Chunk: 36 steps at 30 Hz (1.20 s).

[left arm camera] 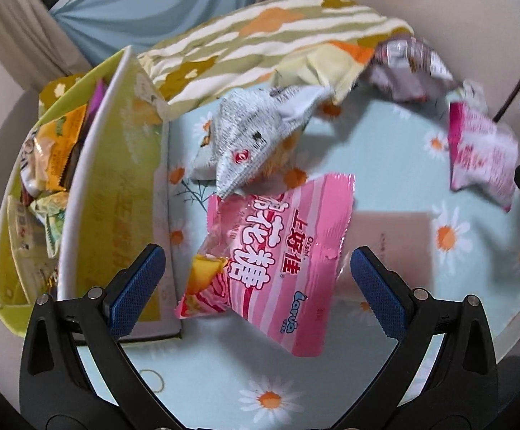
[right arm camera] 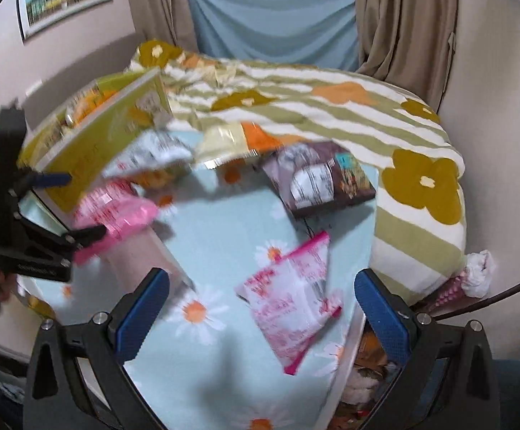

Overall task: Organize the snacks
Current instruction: 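Grasp pink cotton-candy bag with left tool while right grasps pink-white strawberry bag, then carry both pink bags over the box and open both tools to drop them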

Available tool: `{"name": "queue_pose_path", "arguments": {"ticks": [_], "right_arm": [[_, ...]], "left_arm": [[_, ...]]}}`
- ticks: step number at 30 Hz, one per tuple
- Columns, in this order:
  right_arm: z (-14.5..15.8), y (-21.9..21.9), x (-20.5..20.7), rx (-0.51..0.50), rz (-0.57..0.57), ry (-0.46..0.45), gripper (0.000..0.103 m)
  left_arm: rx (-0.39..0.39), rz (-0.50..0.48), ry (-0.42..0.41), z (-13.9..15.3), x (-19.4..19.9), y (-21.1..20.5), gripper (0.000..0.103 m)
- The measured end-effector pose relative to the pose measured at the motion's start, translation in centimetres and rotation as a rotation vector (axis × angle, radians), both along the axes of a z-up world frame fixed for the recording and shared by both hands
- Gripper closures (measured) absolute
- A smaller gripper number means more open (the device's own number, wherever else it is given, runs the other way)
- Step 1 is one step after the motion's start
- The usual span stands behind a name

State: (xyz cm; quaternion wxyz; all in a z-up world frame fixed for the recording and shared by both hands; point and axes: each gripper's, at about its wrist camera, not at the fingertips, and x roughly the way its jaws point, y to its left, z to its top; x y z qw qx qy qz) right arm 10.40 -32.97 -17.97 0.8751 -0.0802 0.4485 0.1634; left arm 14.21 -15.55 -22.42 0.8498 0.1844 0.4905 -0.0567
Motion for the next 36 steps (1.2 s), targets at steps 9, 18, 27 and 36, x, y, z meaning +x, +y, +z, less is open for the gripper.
{"name": "queue_pose_path", "arguments": {"ticks": [9, 18, 27, 36], "right_arm": [[-2.6, 0.8, 0.4, -0.132, 0.084, -0.012, 0.0], [-4.2, 0.6, 0.8, -0.124, 0.104, 0.022, 0.0], [-5.1, 0.5, 1.6, -0.13, 0.112, 0.052, 0.002], [-6.5, 0.6, 2.6, -0.19, 0.126, 0.101, 0.02]], "left_arm": [[0.056, -0.025, 0.054, -2.3, 1.3, -0.8, 0.0], [-0.05, 0.043, 0.173, -3.6, 3.7, 1.1, 0.026], [-0.079, 0.037, 0.18, -3.6, 3.5, 1.3, 0.037], [-0.116, 0.054, 0.193, -3.1, 2.0, 2.0, 0.037]]}}
